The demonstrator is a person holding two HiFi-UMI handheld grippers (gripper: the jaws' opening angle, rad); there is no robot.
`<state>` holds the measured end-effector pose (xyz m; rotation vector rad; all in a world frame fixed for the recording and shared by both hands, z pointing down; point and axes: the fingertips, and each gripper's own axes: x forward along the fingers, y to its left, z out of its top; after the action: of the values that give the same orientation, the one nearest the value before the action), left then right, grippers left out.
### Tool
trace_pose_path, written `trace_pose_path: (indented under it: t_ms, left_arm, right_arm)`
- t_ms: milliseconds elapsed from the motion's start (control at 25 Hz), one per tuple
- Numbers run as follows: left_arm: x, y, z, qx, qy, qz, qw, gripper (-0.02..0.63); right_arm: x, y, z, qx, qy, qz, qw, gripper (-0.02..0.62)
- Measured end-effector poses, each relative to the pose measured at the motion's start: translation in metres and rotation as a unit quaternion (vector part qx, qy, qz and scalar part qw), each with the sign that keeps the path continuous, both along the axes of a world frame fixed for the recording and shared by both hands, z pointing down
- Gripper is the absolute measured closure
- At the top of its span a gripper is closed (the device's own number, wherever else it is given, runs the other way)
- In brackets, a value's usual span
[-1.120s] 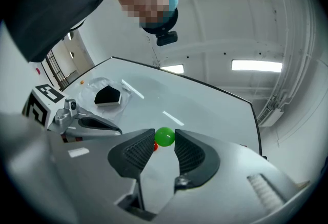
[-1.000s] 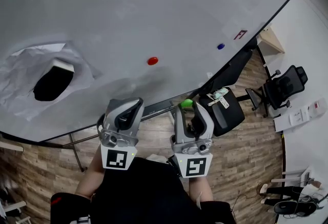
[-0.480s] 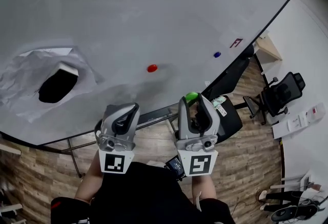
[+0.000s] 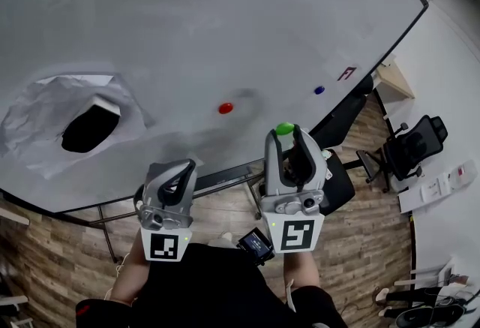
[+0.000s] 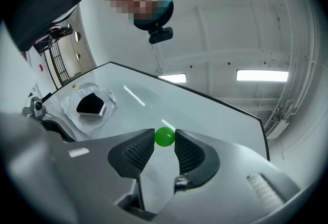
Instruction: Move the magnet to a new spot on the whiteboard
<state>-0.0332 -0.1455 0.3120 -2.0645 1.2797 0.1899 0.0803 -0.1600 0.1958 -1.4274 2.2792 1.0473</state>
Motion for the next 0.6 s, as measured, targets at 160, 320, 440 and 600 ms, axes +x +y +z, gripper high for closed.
trace_pose_path:
  t_ms: [160, 320, 440, 600]
  left_arm:
    - [-0.004, 0.001, 0.001, -0.001, -0.002, -0.013, 0.9999, 0.604]
    - [-0.008, -0.001, 0.002, -0.005, 0.003, -0.027, 0.9996, 0.604]
    - [-0.01, -0.002, 0.001, -0.005, 0.004, -0.036, 0.9993, 0.604]
    - [-0.009, -0.003, 0.002, -0.005, 0.011, -0.045, 0.9989, 0.604]
  right_arm:
    - [-0.002, -0.01, -0.006, -0.003, -0.003, -0.004, 1.0, 0.469]
    - [-0.004, -0.022, -0.011, -0.01, -0.003, -0.009, 1.0, 0.469]
    - [-0.006, -0.032, -0.014, -0.014, -0.001, -0.015, 1.0, 0.469]
    - [-0.01, -0.042, -0.017, -0.015, 0.002, -0.024, 1.0, 0.469]
